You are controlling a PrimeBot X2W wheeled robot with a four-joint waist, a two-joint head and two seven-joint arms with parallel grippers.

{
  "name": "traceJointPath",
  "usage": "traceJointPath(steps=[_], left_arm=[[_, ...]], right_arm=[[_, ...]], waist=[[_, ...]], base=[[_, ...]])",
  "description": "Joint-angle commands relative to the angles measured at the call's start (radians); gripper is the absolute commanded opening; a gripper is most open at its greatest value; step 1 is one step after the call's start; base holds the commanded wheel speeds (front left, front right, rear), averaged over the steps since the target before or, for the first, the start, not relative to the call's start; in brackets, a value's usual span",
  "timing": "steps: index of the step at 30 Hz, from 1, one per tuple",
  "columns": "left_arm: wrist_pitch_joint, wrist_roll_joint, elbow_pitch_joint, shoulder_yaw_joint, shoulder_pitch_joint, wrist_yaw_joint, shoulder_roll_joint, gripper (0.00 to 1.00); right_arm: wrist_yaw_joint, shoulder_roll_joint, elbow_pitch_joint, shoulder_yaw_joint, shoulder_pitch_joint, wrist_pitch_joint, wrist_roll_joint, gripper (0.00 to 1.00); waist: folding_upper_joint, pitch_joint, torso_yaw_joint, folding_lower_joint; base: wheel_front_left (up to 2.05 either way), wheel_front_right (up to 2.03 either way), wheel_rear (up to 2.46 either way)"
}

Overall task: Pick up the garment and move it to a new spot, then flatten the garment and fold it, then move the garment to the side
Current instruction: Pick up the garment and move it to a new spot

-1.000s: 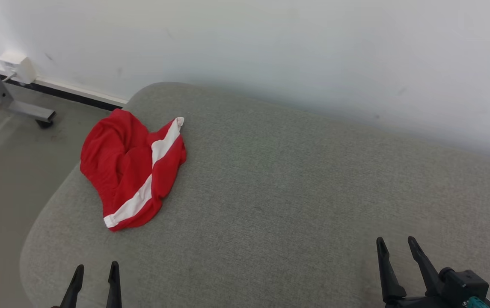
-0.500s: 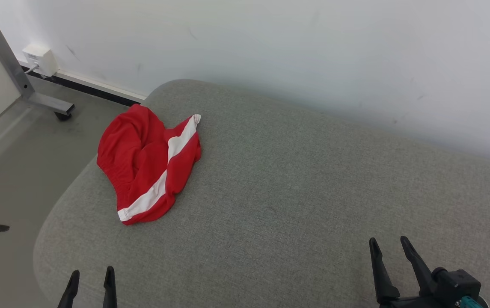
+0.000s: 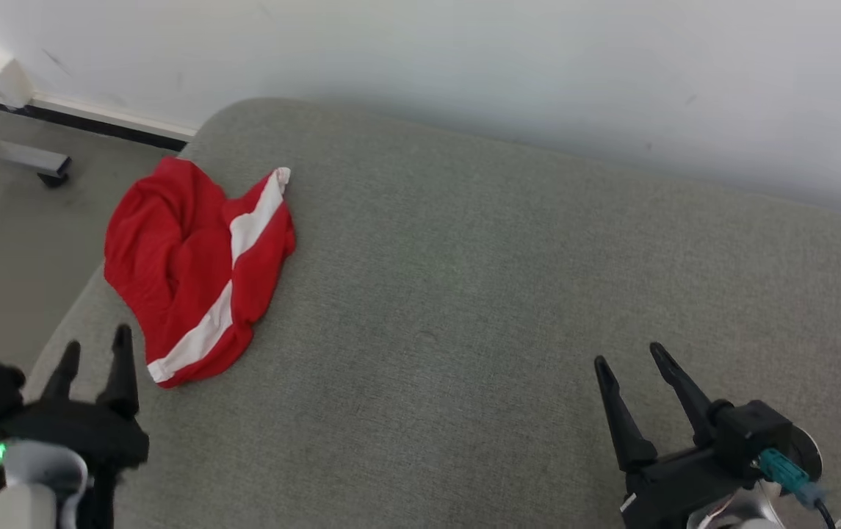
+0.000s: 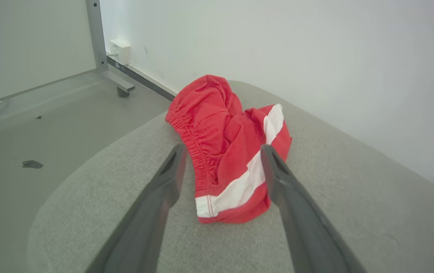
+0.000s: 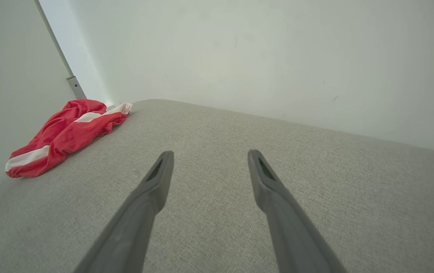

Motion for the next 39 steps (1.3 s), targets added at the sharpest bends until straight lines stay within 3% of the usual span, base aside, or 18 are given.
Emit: traceJointPath(steps=[1, 11, 15, 19, 25, 26, 28, 31, 39], left_arm=[[0.036, -0.022, 0.023, 0.012, -0.050, 0.009, 0.007, 1.00], [0.353, -0.237, 0.199, 0.153, -0.331, 0.064, 0.115, 1.00], [0.472, -0.334, 0.252, 0.234, -0.365, 0.122, 0.142, 1.00], [0.523, -0.393, 0.274, 0.298, -0.382, 0.182, 0.158, 1.00], [0.602, -0.421, 0.303, 0.314, -0.344, 0.227, 0.154, 1.00], [0.612, -0.418, 0.303, 0.309, -0.334, 0.225, 0.153, 0.47], [0.622, -0.408, 0.299, 0.301, -0.315, 0.227, 0.158, 0.00], [0.637, -0.422, 0.273, 0.306, -0.300, 0.223, 0.154, 0.00], [0.641, -0.396, 0.078, 0.295, -0.286, 0.205, 0.221, 0.00]], right_arm=[[-0.002, -0.012, -0.012, 0.015, -0.022, 0.010, -0.007, 1.00], [-0.002, -0.038, -0.090, 0.113, -0.137, 0.053, -0.019, 1.00], [-0.002, -0.029, -0.096, 0.142, -0.160, 0.044, -0.019, 1.00], [-0.002, -0.017, -0.081, 0.156, -0.172, 0.029, -0.011, 1.00], [-0.002, -0.002, -0.052, 0.155, -0.173, 0.002, -0.005, 1.00], [-0.002, -0.001, -0.048, 0.154, -0.175, -0.001, -0.005, 1.00], [-0.002, 0.001, -0.038, 0.153, -0.177, -0.008, -0.002, 1.00], [-0.002, 0.003, -0.025, 0.154, -0.177, -0.017, 0.005, 1.00], [-0.002, 0.015, 0.022, 0.150, -0.145, -0.042, 0.027, 1.00]], waist=[[-0.0002, 0.096, -0.081, 0.0000], [-0.0002, 0.278, -0.243, 0.0000], [-0.0002, 0.325, -0.298, 0.0000], [-0.0002, 0.353, -0.337, 0.0000], [-0.0002, 0.352, -0.364, 0.0000], [-0.0002, 0.348, -0.366, 0.0000], [-0.0002, 0.337, -0.368, 0.0000], [-0.0002, 0.313, -0.365, 0.0000], [-0.0002, 0.213, -0.329, 0.0000]], base=[[0.00, 0.00, 0.00], [0.00, 0.00, 0.00], [0.00, 0.00, 0.00], [0.00, 0.00, 0.00], [0.00, 0.00, 0.00], [0.00, 0.00, 0.00], [0.00, 0.00, 0.00], [0.00, 0.00, 0.00], [0.00, 0.00, 0.00]])
